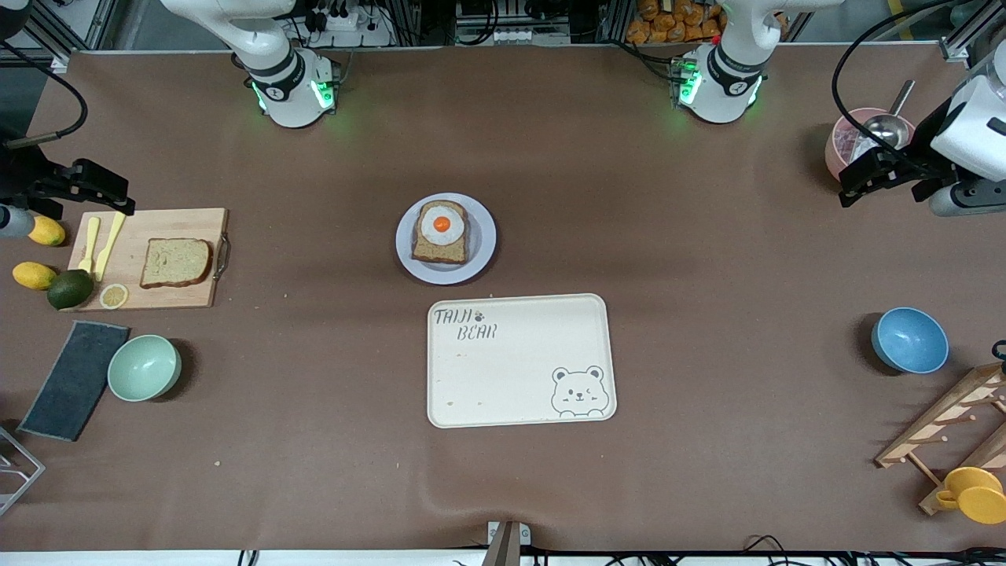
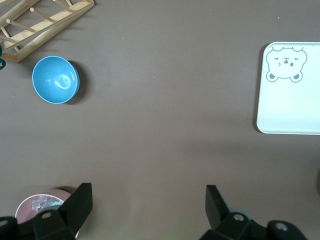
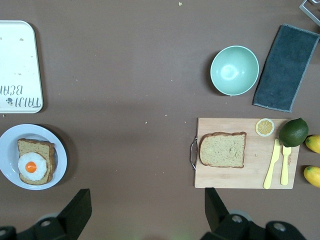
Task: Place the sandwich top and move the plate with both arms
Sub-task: 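Move the right gripper toward the bread slice on the cutting board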
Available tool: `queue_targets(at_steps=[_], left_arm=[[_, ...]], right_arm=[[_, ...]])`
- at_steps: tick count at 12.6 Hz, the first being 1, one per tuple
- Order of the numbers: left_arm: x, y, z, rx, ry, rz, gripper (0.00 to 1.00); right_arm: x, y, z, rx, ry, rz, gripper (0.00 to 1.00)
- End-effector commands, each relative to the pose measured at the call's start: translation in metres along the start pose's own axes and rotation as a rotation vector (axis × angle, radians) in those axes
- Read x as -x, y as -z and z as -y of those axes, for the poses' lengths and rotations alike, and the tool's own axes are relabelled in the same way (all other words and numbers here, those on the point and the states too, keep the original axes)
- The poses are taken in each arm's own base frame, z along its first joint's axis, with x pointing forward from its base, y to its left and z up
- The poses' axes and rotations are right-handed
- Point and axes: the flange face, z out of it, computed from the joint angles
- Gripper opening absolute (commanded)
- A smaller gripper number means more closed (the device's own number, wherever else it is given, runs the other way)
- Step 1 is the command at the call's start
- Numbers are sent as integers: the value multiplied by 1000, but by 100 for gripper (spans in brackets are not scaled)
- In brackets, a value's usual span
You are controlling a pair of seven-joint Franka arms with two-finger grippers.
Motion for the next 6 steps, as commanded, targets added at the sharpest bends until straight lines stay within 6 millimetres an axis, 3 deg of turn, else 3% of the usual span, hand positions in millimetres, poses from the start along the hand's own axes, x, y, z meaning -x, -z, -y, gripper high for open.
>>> queue_targets(at_steps=[1,4,6], left_arm=[[-3,6,1,13,-6,-11,100],[-4,4,2,9,6,-8,100],[-12,7,12,8,26,-15,100]], right_arm=[[0,1,-1,-23,-19,2,100],[0,-2,-3,-23,-22,8,100],[-3,-20,-15,-20,-42,38,100]])
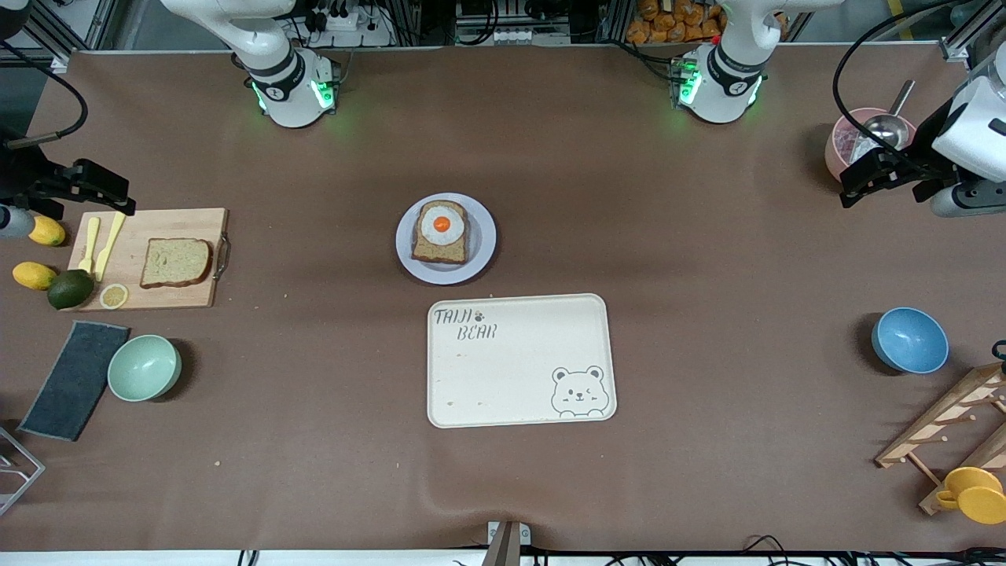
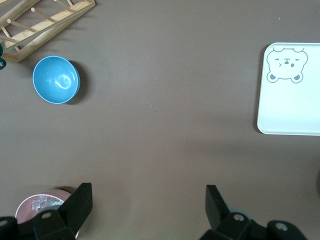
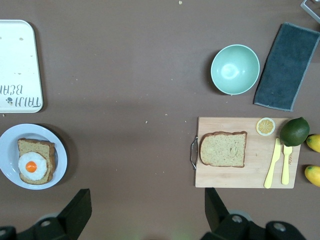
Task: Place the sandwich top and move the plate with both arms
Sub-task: 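Move the right gripper toward the bread slice on the cutting board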
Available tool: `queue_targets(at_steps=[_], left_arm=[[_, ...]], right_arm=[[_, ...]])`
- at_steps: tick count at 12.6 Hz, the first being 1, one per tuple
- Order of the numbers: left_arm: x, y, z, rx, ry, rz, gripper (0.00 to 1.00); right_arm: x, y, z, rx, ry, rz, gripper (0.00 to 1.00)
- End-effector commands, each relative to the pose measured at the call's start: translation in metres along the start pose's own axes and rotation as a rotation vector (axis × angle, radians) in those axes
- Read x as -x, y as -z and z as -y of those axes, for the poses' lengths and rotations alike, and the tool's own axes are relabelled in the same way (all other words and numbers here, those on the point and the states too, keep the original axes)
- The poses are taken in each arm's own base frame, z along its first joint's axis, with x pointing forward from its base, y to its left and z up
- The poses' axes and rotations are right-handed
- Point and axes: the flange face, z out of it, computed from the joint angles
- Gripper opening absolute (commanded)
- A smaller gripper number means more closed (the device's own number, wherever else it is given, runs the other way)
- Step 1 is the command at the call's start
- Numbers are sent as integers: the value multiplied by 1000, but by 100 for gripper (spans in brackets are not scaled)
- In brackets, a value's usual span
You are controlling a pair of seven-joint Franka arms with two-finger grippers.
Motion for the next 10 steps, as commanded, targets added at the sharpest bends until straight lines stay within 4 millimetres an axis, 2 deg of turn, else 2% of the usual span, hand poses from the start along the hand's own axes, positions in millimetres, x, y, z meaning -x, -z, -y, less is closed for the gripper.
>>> queue_targets(at_steps=[1,3,6,9,10], left_arm=[[-10,7,9,9,20,-13,100],[-10,4,8,8,21,-9,100],[-9,6,11,14,20,-6,100],[-10,5,10,21,15,-4,100],[-10,4,5,21,13,-2,100]], right_arm=[[-4,-30,-24,-24,-45,44,100],[-4,-56,-32,-12,-54,73,100],[2,-99,-71,-28,-82,122,100],[12,-140,-98,-45,-92,155,95],[14,-148,-108,-51,-79,157,95]])
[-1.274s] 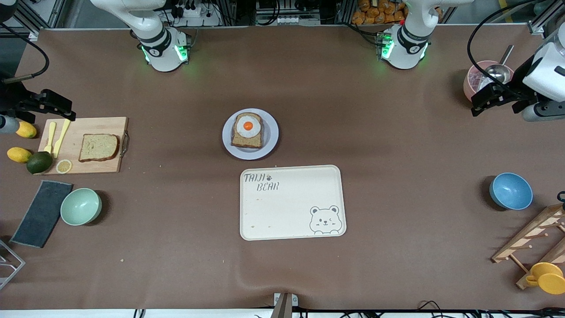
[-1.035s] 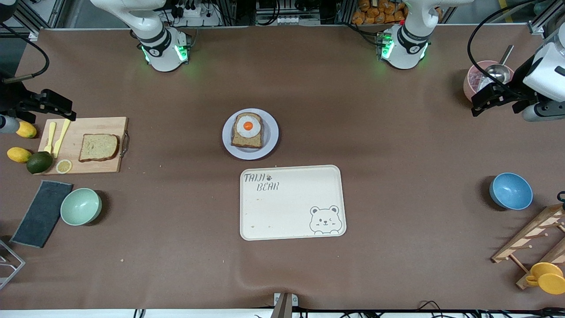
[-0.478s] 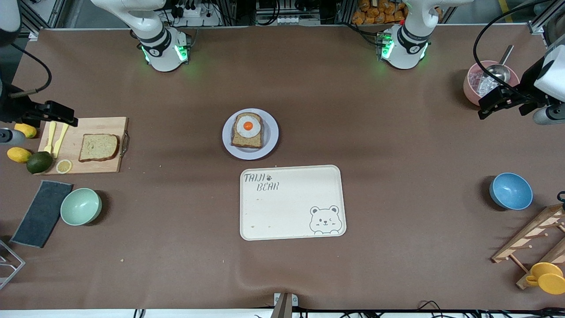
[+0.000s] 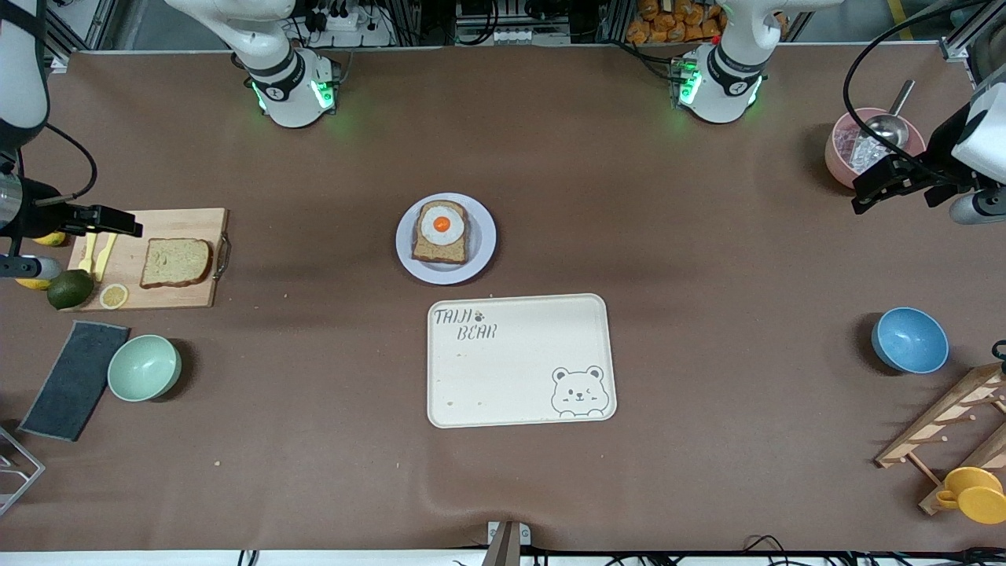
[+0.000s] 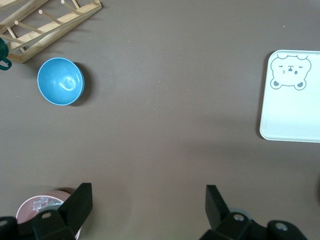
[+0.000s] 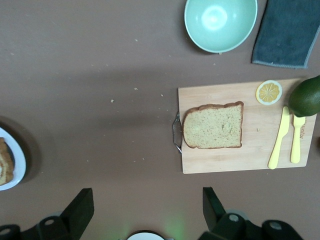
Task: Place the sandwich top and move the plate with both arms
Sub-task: 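Lower the right gripper over the bread slice and close on it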
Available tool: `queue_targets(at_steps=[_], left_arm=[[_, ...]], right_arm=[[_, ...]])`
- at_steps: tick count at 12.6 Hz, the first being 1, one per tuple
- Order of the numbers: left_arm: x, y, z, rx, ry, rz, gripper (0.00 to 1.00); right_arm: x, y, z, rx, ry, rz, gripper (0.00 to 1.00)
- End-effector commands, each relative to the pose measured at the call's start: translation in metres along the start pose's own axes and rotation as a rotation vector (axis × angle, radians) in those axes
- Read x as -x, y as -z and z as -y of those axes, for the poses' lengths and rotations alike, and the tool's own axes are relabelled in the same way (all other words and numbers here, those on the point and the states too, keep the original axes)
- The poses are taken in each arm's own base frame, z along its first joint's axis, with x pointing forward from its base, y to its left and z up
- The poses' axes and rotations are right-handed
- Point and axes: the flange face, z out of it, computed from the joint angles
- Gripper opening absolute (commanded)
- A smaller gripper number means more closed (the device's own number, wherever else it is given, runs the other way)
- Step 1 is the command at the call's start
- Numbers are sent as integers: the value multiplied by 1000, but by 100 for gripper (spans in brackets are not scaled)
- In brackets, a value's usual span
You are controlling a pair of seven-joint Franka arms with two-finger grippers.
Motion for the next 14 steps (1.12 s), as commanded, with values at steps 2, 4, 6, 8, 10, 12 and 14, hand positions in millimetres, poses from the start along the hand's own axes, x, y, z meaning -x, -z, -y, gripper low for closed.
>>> queue_targets(at_steps=[2,4,6,8,10,12,14], left_arm=[[-2,4,-7,20,-10,1,100],[-4,0,-7,13,-21,6,100],[-5,0,-7,19,-22,5,100],[-5,1,-10,19,-22,2,100],[-5,2,-3,14,-16,0,100],[-6,6,0,11,-11,-10,100],[-9,4,-1,11,-11,-10,100]], right_arm=[[9,-37,-46,-33,23,10,94],[12,-67,-78,-42,72,-19,94],[17,-104,-109,-48,106,-67,93],[19,-138,-138,-64,93,-63,91],[15,-175,-168,-137,114,-69,90],[9,-203,-184,-155,140,-83,84],[7,-232,-196,-175,139,-64,84]])
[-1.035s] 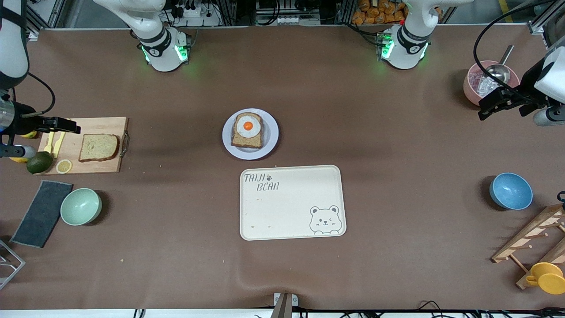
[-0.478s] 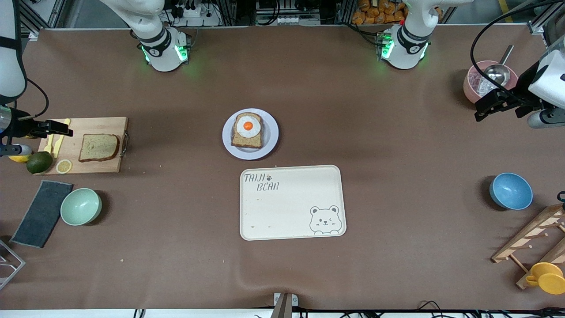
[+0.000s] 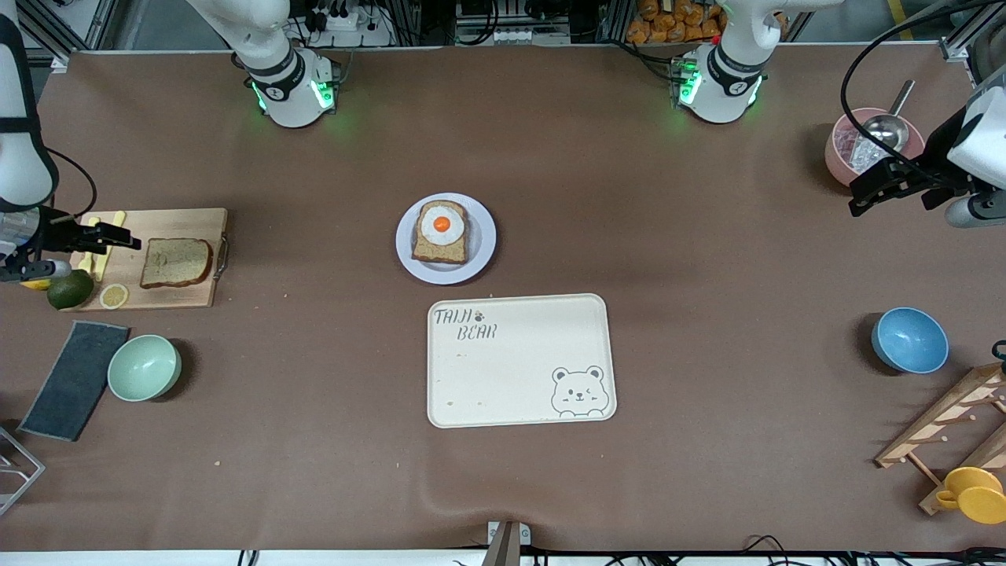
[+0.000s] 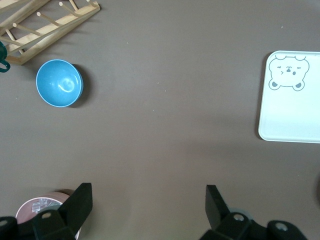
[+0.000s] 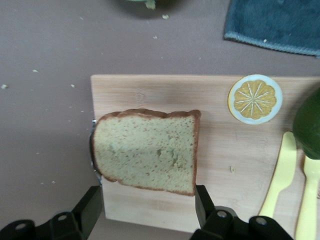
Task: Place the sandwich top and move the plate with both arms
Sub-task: 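Lower the right gripper over the bread slice and close on it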
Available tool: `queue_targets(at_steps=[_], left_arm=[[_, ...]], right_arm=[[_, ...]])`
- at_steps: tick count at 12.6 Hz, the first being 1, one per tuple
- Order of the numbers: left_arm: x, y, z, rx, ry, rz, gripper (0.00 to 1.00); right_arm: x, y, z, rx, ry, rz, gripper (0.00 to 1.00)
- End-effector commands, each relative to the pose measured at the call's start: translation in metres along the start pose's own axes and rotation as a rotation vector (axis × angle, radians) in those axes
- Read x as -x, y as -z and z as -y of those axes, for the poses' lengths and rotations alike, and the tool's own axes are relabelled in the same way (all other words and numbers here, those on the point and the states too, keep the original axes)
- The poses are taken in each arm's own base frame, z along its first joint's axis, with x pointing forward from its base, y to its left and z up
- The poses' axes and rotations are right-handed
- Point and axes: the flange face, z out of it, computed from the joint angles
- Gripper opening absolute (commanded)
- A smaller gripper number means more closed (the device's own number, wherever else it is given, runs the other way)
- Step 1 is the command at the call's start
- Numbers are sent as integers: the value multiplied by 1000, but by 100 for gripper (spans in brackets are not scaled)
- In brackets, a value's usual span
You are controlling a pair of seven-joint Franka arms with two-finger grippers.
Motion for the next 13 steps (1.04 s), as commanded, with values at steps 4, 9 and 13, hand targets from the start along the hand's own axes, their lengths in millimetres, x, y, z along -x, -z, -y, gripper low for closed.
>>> queue_targets(at_steps=[4,9,13], left_arm=[[-15,-11,-2,5,-12,8,100],[-19,-11,1,9,-7,-5,100],[-20,-9,3,10,-4,-8,100]], right_arm=[[-2,-62,-41,-71,20,-41,77],[0,-77,-54,-92,20,-49,58],[0,-91,-58,-117,33,-72,54]])
